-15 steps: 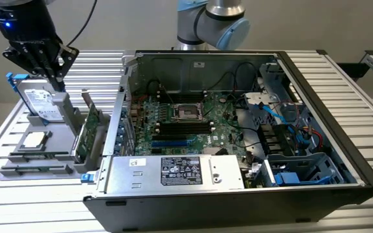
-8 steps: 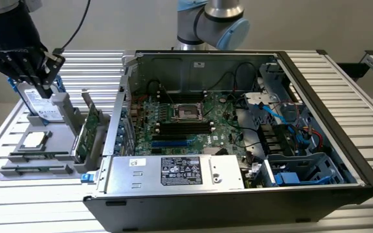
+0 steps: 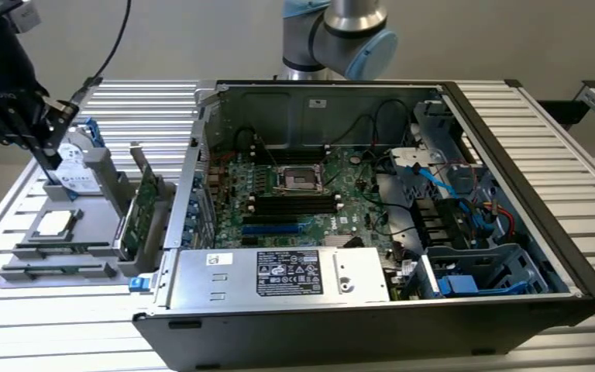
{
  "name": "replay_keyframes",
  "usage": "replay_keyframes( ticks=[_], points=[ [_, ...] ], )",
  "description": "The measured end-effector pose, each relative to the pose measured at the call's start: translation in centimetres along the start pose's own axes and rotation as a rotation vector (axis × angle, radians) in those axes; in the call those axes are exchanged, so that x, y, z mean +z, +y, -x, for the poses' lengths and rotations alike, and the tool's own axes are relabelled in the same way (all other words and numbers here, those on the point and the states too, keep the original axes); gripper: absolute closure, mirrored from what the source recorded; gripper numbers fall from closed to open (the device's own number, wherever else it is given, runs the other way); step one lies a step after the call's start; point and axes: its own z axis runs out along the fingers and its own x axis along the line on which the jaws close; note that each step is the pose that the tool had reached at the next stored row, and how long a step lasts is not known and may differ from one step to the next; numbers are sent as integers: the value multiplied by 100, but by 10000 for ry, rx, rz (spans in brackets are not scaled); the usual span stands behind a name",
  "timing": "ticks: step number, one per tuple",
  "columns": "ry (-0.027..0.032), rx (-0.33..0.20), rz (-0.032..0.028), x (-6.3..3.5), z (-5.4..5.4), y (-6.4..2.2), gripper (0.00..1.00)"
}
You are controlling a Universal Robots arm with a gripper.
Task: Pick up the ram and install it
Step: 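Reach for the ram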
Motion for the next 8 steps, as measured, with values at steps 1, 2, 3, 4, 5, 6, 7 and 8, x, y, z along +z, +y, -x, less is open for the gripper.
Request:
replay_keyframes(
  ticks=[1,2,3,4,5,6,7,8],
  points=[
    [4,0,0,11,-30,-20,89],
    [10,1,-1,22,-59,-39,89],
    [19,0,-1,34,-84,-62,89],
    [32,-1,-2,47,-105,-86,89],
    [49,2,-3,60,-122,-113,89],
    [73,3,-6,72,-133,-146,89],
    [97,4,-7,84,-140,-178,89],
    [122,5,-7,95,-146,-212,89]
  ],
)
